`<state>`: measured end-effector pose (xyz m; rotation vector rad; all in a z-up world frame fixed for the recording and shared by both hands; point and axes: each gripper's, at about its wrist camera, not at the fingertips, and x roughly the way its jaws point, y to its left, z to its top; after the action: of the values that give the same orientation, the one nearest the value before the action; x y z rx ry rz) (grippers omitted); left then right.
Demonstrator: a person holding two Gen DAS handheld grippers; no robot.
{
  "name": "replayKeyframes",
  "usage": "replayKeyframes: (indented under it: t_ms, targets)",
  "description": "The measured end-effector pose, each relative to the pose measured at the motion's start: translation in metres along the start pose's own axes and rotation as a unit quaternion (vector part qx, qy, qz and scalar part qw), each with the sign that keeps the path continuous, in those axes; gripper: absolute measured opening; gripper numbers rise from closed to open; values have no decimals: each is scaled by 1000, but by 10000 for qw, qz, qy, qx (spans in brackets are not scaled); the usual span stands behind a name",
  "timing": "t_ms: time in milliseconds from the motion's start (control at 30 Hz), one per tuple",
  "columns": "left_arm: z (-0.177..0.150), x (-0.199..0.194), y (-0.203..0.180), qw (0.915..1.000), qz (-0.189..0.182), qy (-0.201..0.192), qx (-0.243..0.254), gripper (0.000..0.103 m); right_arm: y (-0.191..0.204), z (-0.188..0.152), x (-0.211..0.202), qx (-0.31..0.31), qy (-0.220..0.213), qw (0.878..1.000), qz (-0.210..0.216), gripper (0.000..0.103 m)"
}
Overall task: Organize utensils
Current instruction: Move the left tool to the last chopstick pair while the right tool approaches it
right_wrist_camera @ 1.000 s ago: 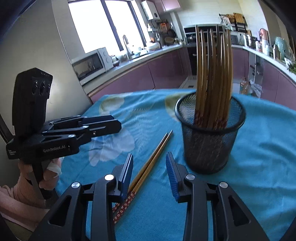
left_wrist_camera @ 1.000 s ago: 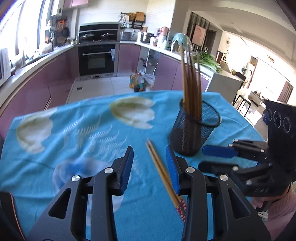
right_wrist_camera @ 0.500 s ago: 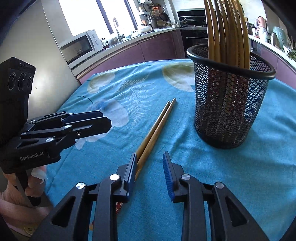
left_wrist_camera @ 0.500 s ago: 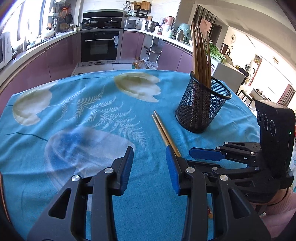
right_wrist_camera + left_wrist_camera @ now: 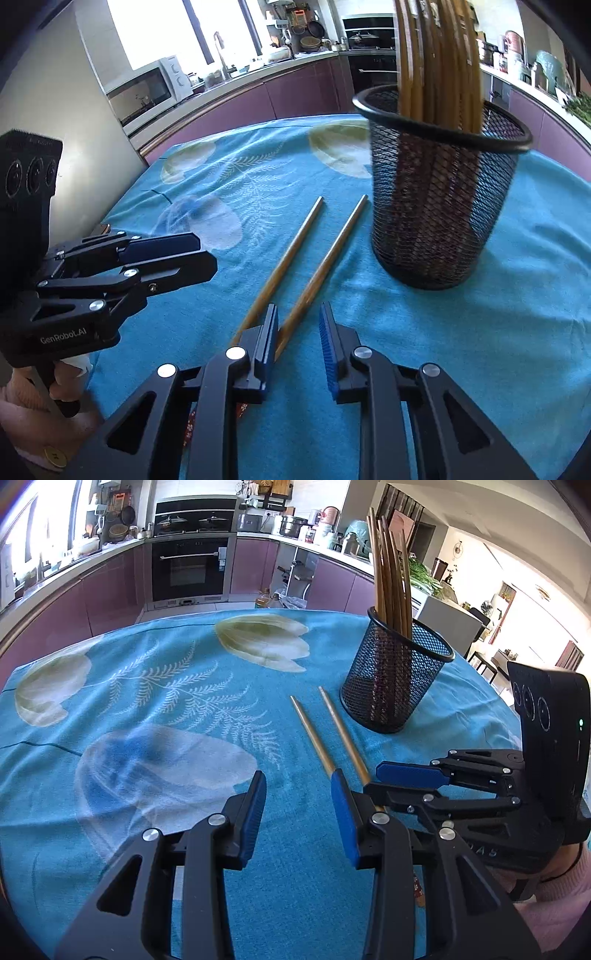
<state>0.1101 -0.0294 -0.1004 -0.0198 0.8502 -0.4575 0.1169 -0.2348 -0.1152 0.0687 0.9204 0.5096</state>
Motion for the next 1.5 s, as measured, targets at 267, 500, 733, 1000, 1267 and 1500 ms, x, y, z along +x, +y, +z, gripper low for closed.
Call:
replayKeyframes:
  t_ms: [267, 500, 733, 1000, 1267, 1500]
  targets:
    - [-1, 14, -11, 9997, -37, 169, 158, 36, -8, 7, 2, 118, 59, 9999, -21, 20]
    - [1, 19, -13, 9996, -31, 224, 182, 36, -10, 23, 17, 45, 25, 9998, -170, 20]
    - [5, 29, -18, 9990, -23, 307, 338, 36, -15, 22, 15, 158, 0, 9998, -89, 14]
    - [13, 52, -24, 9973, 99, 572, 457, 33, -22, 11, 4, 193, 64, 9998, -11, 12]
    - [17, 62, -27, 9965, 261, 605, 516, 28, -19, 16, 10, 121, -19, 9998, -140, 12]
    - [18, 62, -26, 9972, 299, 582, 353, 13, -21, 15, 11, 197, -98, 9997, -84, 7]
